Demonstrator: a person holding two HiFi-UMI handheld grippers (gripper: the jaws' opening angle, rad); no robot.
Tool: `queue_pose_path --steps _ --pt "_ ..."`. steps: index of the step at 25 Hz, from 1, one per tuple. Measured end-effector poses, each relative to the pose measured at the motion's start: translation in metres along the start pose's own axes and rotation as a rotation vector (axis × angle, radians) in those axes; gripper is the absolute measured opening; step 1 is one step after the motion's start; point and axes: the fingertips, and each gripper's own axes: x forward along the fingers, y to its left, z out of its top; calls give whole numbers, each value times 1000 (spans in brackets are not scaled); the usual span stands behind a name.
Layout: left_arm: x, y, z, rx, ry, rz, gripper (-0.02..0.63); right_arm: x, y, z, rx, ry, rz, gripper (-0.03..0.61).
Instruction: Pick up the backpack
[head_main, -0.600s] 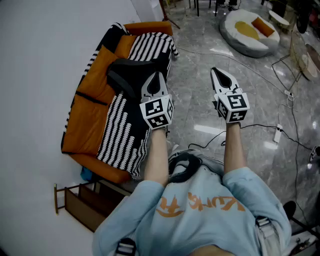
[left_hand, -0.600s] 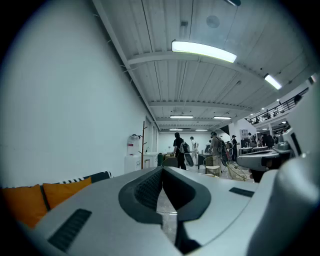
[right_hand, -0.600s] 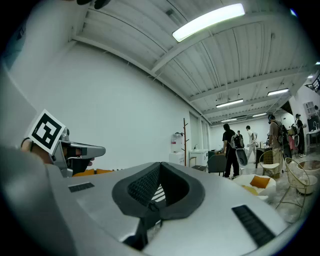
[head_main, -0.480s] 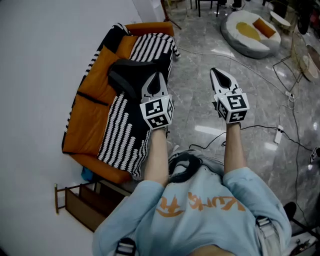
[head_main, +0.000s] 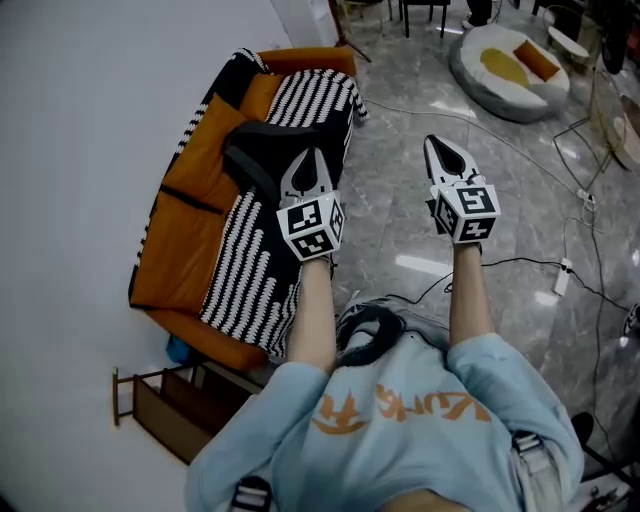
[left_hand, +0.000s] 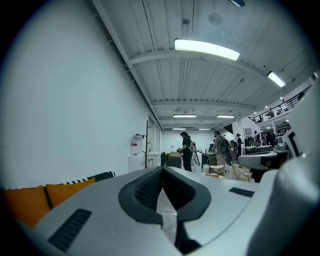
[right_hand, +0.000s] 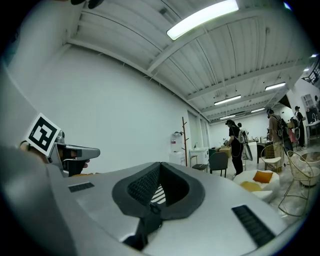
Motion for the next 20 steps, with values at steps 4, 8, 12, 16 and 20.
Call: queue_pose_path --steps 4,8,12,16,20 --pt "4 6 -3 3 6 10 20 9 0 -8 10 18 9 -3" --pt "11 26 -12 -6 19 28 20 29 6 -15 12 31 20 -2" --pt "29 47 -22 -41 26 50 20 52 9 -18 -4 42 33 -2" --pt "66 58 -28 -45 27 31 20 89 -4 -24 5 49 16 -2" --pt "102 87 -31 -63 40 47 20 139 -7 -21 27 52 20 -2"
